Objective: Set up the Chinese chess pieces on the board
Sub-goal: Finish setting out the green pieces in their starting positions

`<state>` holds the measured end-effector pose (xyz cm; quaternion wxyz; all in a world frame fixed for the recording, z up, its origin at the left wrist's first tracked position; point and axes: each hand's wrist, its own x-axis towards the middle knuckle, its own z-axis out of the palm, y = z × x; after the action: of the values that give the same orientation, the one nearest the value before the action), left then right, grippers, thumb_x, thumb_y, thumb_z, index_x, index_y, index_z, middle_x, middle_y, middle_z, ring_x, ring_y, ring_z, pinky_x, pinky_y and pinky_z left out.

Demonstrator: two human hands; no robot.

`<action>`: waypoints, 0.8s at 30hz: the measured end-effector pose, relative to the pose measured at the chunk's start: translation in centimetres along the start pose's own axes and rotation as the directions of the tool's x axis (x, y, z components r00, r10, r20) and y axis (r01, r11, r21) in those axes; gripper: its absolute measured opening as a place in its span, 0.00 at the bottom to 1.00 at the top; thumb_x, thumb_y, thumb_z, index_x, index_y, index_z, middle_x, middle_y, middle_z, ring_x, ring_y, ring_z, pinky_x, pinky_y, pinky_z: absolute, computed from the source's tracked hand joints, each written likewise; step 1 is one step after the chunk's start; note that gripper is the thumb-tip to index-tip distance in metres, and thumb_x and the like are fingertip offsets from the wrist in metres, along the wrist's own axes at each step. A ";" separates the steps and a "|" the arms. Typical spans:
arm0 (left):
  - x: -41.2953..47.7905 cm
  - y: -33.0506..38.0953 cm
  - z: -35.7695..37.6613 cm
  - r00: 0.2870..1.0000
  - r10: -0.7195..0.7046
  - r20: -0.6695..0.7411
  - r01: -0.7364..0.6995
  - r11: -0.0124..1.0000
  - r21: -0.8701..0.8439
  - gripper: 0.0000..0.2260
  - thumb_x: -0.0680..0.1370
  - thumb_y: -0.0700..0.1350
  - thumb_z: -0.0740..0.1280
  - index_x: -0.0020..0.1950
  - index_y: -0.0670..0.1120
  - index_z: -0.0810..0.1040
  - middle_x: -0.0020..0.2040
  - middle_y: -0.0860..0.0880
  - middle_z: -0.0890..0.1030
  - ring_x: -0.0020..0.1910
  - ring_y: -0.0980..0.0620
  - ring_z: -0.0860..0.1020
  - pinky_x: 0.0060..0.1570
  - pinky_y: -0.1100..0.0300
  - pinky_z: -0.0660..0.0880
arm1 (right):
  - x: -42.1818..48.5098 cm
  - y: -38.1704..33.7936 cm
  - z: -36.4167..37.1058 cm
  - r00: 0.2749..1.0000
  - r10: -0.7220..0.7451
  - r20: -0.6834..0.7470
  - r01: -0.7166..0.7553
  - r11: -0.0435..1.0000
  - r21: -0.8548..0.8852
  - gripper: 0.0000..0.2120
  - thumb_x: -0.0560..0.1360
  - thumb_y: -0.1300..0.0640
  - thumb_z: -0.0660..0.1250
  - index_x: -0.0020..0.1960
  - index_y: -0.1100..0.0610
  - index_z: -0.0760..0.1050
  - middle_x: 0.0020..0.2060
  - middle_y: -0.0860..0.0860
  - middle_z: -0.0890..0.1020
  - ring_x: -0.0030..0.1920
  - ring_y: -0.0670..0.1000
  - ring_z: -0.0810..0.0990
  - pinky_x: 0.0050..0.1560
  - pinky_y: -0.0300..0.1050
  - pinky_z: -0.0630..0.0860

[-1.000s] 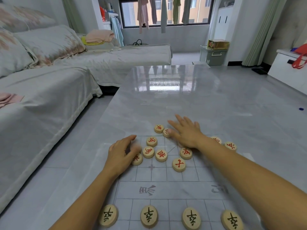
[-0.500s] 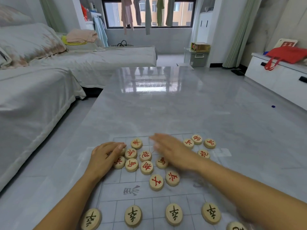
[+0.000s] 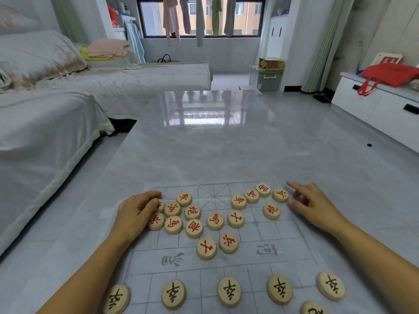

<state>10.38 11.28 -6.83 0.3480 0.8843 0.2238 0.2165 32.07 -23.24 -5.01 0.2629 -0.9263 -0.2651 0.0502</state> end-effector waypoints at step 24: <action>-0.2 0.8 -0.2 0.999 0.034 -0.011 -0.034 0.999 -0.010 0.26 0.66 0.65 0.56 0.52 0.53 0.81 0.49 0.62 0.77 0.51 0.59 0.73 0.61 0.51 0.69 | 7.3 -8.8 1.3 0.973 0.022 0.231 0.029 0.976 -0.214 0.16 0.72 0.48 0.68 0.52 0.58 0.73 0.49 0.55 0.78 0.47 0.53 0.76 0.47 0.45 0.72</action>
<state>10.28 10.76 -6.19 0.3477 0.8850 0.2094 0.2284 33.97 -12.51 -1.27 0.1280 -0.9368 -0.2994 0.1284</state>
